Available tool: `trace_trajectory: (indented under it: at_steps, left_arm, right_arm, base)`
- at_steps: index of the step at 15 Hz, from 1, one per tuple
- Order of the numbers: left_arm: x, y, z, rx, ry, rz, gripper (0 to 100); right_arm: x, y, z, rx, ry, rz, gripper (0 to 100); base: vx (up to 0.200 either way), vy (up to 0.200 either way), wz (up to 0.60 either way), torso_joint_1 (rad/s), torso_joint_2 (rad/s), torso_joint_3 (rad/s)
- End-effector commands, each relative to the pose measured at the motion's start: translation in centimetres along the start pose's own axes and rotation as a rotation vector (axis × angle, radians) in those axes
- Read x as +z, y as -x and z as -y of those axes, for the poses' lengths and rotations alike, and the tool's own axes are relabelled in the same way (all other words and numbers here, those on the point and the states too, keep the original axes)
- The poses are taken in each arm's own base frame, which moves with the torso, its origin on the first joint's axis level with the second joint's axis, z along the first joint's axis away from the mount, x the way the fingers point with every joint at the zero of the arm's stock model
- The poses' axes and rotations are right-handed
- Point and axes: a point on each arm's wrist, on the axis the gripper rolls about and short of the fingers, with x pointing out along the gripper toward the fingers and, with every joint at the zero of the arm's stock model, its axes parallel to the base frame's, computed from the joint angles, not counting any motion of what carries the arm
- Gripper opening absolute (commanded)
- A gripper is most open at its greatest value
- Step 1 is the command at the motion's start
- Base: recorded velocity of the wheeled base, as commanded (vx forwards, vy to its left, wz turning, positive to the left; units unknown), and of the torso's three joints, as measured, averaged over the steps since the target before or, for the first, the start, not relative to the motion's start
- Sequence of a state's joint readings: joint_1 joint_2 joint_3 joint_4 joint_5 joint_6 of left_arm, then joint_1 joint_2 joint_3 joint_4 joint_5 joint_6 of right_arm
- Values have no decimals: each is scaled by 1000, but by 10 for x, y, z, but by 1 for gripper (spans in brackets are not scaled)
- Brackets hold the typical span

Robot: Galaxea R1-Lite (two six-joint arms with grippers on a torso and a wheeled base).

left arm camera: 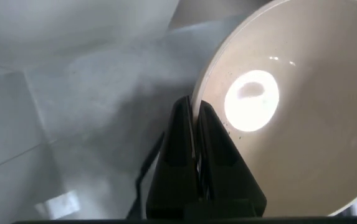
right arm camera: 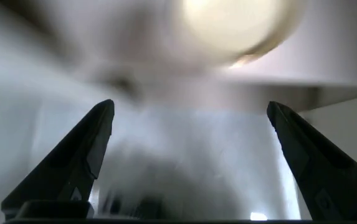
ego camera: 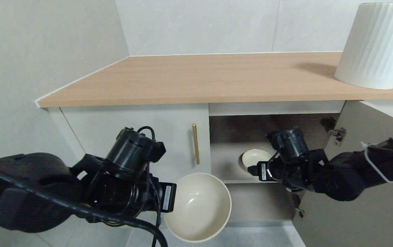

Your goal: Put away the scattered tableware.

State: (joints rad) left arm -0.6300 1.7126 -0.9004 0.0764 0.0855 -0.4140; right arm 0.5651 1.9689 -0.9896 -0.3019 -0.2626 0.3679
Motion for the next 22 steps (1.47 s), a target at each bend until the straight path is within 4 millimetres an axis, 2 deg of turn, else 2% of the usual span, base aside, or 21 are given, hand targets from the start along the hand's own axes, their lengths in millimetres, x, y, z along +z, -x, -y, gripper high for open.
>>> trace_trajectory:
  at_steps: [1, 3, 5, 11, 14, 21, 22]
  left_arm:
    - [-12, -43, 6, 99, -37, -80, 0]
    - [-14, -58, 7, 157, -44, -55, 0]
    - [-16, -59, 12, 162, -54, -41, 0]
    - [-13, -31, 26, 102, -46, 32, 0]
    - [-16, -21, 33, 74, -63, 46, 0]
    - [-19, -23, 35, 74, -75, 33, 0]
    - [-19, -24, 34, 76, -74, 31, 0]
  right_arm:
    - [9, 71, -14, 176, 44, 10, 100]
    - [8, 97, -19, 283, 70, -32, 100]
    - [-4, 107, -29, 326, 119, -102, 100]
    - [-44, 71, -57, 297, 210, -249, 100]
    - [-47, 54, -63, 247, 187, -219, 100]
    - [-46, 51, -65, 251, 158, -197, 100]
    - [-46, 51, -65, 252, 159, -197, 0]
  base:
    - [0, 0, 0, 0, 0, 0]
    - [0, 0, 0, 0, 0, 0]
    - [0, 0, 0, 0, 0, 0]
    - [0, 0, 0, 0, 0, 0]
    - [0, 0, 0, 0, 0, 0]
    - [0, 0, 0, 0, 0, 0]
    - [0, 0, 0, 0, 0, 0]
